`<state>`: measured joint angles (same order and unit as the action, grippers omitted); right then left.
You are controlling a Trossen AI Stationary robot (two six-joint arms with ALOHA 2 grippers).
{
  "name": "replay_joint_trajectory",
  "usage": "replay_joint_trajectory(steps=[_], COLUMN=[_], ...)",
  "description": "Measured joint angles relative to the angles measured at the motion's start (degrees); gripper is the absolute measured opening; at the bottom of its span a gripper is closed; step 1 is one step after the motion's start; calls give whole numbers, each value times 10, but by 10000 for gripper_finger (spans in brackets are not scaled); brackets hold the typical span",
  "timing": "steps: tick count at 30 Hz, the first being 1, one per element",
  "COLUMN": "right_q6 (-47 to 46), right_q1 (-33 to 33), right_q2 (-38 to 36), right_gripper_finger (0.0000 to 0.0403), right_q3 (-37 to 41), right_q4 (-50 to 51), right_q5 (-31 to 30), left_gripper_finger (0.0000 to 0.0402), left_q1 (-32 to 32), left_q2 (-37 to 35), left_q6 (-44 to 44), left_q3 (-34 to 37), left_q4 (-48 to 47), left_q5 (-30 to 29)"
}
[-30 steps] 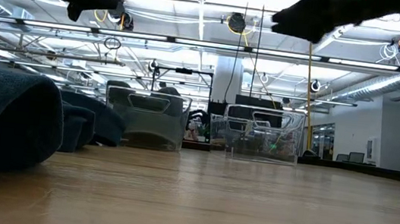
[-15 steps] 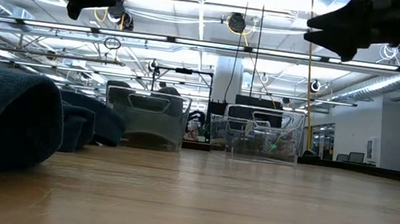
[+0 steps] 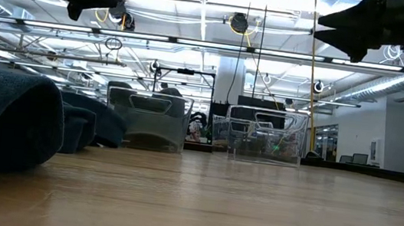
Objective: Pick & Place hat
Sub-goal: Put the top blue cap into the right transparent bin
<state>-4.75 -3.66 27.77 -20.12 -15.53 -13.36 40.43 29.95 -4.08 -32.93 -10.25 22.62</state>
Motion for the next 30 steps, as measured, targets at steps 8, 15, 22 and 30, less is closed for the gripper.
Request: replay_joint_trajectory(steps=[8, 15, 22, 30], right_q6=[0, 0, -6, -33], right_q1=[0, 0, 0, 0], right_q2=[0, -2, -1, 0], right_gripper_finger=[210, 210, 210, 210], right_q3=[0, 0, 0, 0], right_q4=[0, 0, -5, -30], right_q5=[0, 0, 75, 230], left_gripper_finger=[58, 58, 58, 58], left_q1=[0, 0, 0, -1], left_q2=[0, -1, -12, -23], left_q6=[5, -23, -113, -218], left_q3=[0, 8, 120, 175], left_q4=[-7, 9, 249, 327], left_q5=[18, 60, 163, 245])
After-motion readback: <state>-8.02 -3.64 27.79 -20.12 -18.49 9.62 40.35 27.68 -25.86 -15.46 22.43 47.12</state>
